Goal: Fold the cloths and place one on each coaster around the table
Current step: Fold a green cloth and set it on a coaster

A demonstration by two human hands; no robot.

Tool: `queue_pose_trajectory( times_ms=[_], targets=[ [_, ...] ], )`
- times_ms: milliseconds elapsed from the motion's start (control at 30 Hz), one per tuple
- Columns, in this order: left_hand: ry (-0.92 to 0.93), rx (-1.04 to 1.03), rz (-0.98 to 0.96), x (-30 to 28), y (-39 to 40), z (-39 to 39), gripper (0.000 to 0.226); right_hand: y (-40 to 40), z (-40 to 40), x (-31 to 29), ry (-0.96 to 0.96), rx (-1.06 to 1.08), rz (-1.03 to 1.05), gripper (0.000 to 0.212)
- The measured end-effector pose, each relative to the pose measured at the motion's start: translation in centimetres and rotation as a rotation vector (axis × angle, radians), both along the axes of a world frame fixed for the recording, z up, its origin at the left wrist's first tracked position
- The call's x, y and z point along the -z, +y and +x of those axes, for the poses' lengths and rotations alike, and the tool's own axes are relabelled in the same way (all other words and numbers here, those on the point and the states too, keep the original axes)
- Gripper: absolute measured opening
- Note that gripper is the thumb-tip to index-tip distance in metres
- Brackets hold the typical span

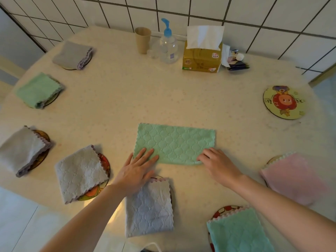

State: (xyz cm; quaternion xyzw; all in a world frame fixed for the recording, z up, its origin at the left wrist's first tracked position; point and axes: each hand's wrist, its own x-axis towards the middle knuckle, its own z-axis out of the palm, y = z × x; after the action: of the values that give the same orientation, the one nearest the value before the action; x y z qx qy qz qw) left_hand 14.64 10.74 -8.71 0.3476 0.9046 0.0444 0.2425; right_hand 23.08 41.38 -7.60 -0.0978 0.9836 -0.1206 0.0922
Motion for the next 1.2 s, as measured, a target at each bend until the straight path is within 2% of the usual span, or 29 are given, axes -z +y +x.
queue_pose_trajectory(
  times_ms=[67,133,200,300,433,500,600,667,733,833,900,1000,1033,1133,1200],
  targets=[
    [0.053,0.013,-0.035,-0.2,0.1,-0.7,0.076,-0.8,0.5,-1.0,0.022,-0.001,-0.097,0.036],
    [0.093,-0.065,-0.032,-0.7,1.0,-1.2,0.081,-2.1,1.1,-2.0,0.043,-0.002,-0.184,0.026],
    [0.047,-0.088,0.039,-1.8,3.0,-0.9,0.074,-3.6,1.5,-3.0,0.039,0.032,-0.267,0.029],
    [-0.074,0.008,0.181,-3.5,6.8,1.3,0.069,-5.6,0.8,-4.8,0.038,0.085,-0.425,0.035],
    [-0.131,-0.323,0.303,-4.9,8.8,2.7,0.029,-6.6,-0.4,-7.8,0.024,0.127,-0.622,0.021],
    [-0.276,-0.403,0.366,-4.6,8.2,2.5,0.031,-5.7,-1.1,-8.3,0.045,0.147,-0.677,0.017],
    [-0.424,-0.44,0.389,-4.8,6.4,2.3,0.042,-2.3,-2.5,-5.8,0.084,0.331,-0.653,0.024],
    [-0.469,-0.464,0.41,-4.8,5.1,2.3,0.047,0.0,-2.8,-3.5,-0.001,0.411,-0.52,0.035],
    [-0.501,-0.494,0.465,-4.7,3.9,2.3,0.051,0.9,-2.7,-1.7,-0.146,0.327,-0.413,0.045],
    [-0.518,-0.608,0.528,-4.7,2.6,2.0,0.047,-0.9,-2.6,-0.8,-0.266,0.061,-0.491,0.059],
    [-0.489,-0.72,0.529,-4.5,1.7,2.1,0.036,-2.9,-3.2,-0.3,-0.234,-0.033,-0.593,0.05],
    [-0.518,-0.885,0.549,-4.2,0.9,2.0,0.043,-4.9,-4.0,0.0,-0.146,0.135,-0.775,0.015],
    [-0.52,-0.926,0.578,-3.8,0.7,1.8,0.042,-5.4,-4.5,0.1,-0.16,0.217,-0.802,0.009],
    [-0.541,-1.099,0.739,-3.1,0.4,0.4,0.02,-6.7,-6.3,0.8,-0.179,0.403,-0.768,0.026],
    [-0.539,-1.209,0.81,-2.7,0.8,-0.7,0.018,-7.4,-7.6,1.1,-0.148,0.462,-0.676,0.029]
  ],
)
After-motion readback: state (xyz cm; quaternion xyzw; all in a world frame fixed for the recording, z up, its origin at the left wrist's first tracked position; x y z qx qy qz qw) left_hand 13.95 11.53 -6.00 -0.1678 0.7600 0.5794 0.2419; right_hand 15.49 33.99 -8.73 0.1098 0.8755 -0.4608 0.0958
